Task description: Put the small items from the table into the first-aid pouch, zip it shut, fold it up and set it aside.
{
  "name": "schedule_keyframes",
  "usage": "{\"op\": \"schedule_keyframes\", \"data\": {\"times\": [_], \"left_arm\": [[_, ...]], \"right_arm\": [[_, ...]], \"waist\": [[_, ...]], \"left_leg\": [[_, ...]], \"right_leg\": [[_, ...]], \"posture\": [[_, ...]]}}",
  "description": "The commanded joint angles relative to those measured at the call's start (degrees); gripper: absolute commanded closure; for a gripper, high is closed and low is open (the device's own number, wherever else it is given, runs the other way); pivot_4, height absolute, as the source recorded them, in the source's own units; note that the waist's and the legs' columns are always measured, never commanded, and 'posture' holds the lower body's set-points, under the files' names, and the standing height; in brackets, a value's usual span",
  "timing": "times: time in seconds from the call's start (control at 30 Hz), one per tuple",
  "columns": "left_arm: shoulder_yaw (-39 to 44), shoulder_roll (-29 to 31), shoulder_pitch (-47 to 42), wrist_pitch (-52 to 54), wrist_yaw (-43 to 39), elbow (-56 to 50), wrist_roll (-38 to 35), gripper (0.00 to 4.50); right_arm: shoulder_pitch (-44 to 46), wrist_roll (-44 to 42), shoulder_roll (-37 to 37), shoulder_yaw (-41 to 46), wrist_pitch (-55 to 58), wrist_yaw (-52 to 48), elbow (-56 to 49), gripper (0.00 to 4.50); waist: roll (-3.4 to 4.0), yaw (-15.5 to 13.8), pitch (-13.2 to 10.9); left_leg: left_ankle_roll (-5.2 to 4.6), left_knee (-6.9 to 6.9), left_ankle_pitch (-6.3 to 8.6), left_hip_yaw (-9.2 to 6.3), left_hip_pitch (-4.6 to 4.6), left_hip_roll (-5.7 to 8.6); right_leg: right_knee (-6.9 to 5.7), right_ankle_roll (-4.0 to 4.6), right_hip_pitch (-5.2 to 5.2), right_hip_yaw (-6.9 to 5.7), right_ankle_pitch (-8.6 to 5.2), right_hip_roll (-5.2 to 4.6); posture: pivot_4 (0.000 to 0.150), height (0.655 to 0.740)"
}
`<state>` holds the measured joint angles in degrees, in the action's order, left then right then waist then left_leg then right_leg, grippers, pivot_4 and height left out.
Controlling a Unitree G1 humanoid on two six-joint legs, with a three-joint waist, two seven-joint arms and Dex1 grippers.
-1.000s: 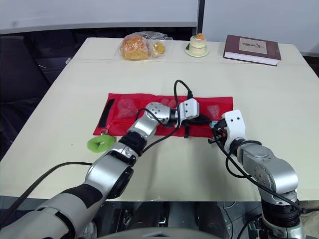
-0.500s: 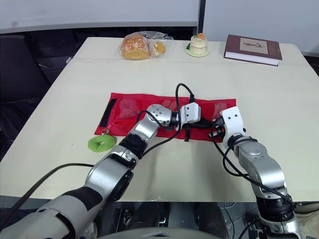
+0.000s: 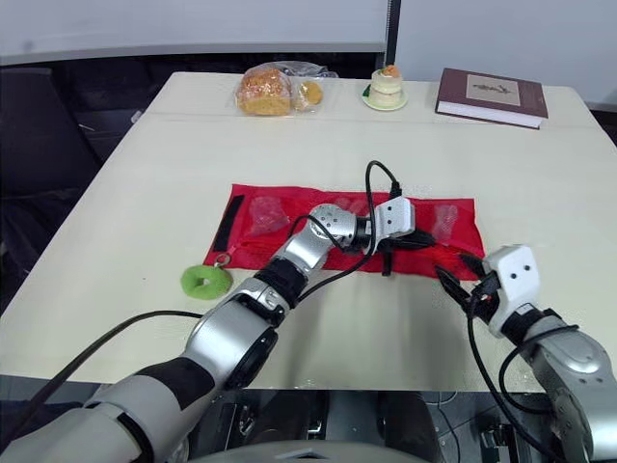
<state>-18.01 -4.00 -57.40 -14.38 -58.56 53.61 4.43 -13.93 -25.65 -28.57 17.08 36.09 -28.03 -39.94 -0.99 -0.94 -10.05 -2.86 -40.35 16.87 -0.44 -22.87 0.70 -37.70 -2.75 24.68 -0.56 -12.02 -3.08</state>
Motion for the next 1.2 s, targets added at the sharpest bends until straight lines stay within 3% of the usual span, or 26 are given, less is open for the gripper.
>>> {"op": "schedule_keyframes", "data": {"times": [0.03, 0.07, 0.1, 0.33, 0.43, 0.6, 0.7, 0.8, 1.03, 1.2], "left_arm": [[1.5, -1.3, -2.1, -0.5, 0.9, 0.6, -1.2, 4.21], [1.8, -1.4, -2.2, -0.1, 0.4, 0.5, -1.6, 3.89], [1.9, -1.1, -1.9, 0.5, -1.3, -0.5, -2.4, 3.62], [3.3, 6.3, 3.3, 8.5, -13.1, -17.0, -8.8, 0.11], [3.4, 10.7, 6.1, 14.0, -17.0, -25.5, -12.0, 0.04], [4.7, 24.4, 12.5, 24.5, -25.8, -42.6, -19.0, 0.04], [5.9, 30.5, 15.0, 27.9, -26.7, -48.6, -20.6, 0.04], [7.2, 34.7, 16.9, 30.3, -25.8, -52.9, -21.8, 0.0], [10.5, 43.0, 22.5, 37.6, -23.6, -63.3, -25.8, 0.0], [10.7, 45.6, 24.0, 39.3, -21.6, -65.6, -26.4, 0.0]], "right_arm": [[-0.9, -1.9, 0.9, 3.3, -1.2, 0.9, -1.4, 0.46], [-1.0, -2.1, 1.3, 3.6, -1.2, 1.3, -1.0, 0.01], [-0.9, -1.8, 1.7, 3.8, -1.2, 2.0, -0.2, 0.0], [2.6, -3.7, 4.1, 4.8, 3.0, 7.4, 5.8, 0.0], [4.1, -5.2, 4.3, 5.5, 4.8, 8.1, 7.9, 0.0], [7.9, -9.0, 4.9, 6.0, 9.0, 8.9, 13.2, 0.0], [9.1, -8.7, 3.9, 4.8, 10.9, 9.0, 15.6, 0.0], [9.6, -8.5, 2.9, 3.9, 11.7, 8.4, 16.9, 0.8], [7.9, -6.4, -0.6, 5.9, 10.4, 8.0, 16.9, 4.43], [6.4, -4.2, -3.9, 11.9, 9.8, 10.3, 19.6, 4.43]], "waist": [[0.0, 0.1, 0.0], [0.0, 0.3, 0.0], [0.0, 0.3, 0.0], [0.06, 0.4, 0.0], [0.08, 0.4, 0.0], [0.11, 0.3, 0.0], [0.14, 0.2, 0.0], [0.14, 0.1, 0.0], [0.16, 0.4, 0.0], [0.16, -0.3, 0.0]], "left_leg": [[0.0, 0.0, 0.0, 0.01, 0.0, 0.0], [0.0, 0.0, 0.0, 0.03, 0.02, 0.0], [0.0, 0.0, 0.0, 0.05, 0.05, -0.01], [0.0, 0.01, 0.0, 0.1, 0.07, -0.12], [0.01, 0.02, 0.0, 0.1, 0.09, -0.16], [0.02, 0.02, -0.01, 0.1, 0.09, -0.17], [0.02, 0.02, -0.01, 0.09, 0.1, -0.19], [0.02, 0.01, -0.01, 0.09, 0.1, -0.17], [0.02, 0.04, -0.01, 0.1, 0.11, -0.22], [0.02, 0.02, -0.01, 0.07, 0.09, -0.1]], "right_leg": [[0.0, 0.0, 0.0, 0.01, 0.0, 0.0], [-0.01, 0.0, 0.0, 0.03, 0.0, 0.0], [-0.03, 0.0, 0.0, 0.05, 0.0, 0.01], [-0.06, 0.03, 0.02, 0.09, 0.0, 0.06], [-0.07, 0.04, 0.02, 0.1, 0.0, 0.08], [-0.07, 0.04, 0.02, 0.09, 0.0, 0.07], [-0.07, 0.05, 0.02, 0.09, 0.0, 0.07], [-0.04, 0.04, 0.0, 0.08, 0.0, 0.05], [-0.05, 0.05, 0.02, 0.09, -0.01, 0.1], [-0.02, 0.03, -0.03, 0.11, -0.01, 0.05]], "posture": [[0.15, 0.7289], [0.15, 0.7289], [0.15, 0.7289], [0.15, 0.7289], [0.15, 0.7289], [0.15, 0.7289], [0.15, 0.7289], [0.15, 0.7289], [0.15, 0.7289], [0.15, 0.7289]]}}
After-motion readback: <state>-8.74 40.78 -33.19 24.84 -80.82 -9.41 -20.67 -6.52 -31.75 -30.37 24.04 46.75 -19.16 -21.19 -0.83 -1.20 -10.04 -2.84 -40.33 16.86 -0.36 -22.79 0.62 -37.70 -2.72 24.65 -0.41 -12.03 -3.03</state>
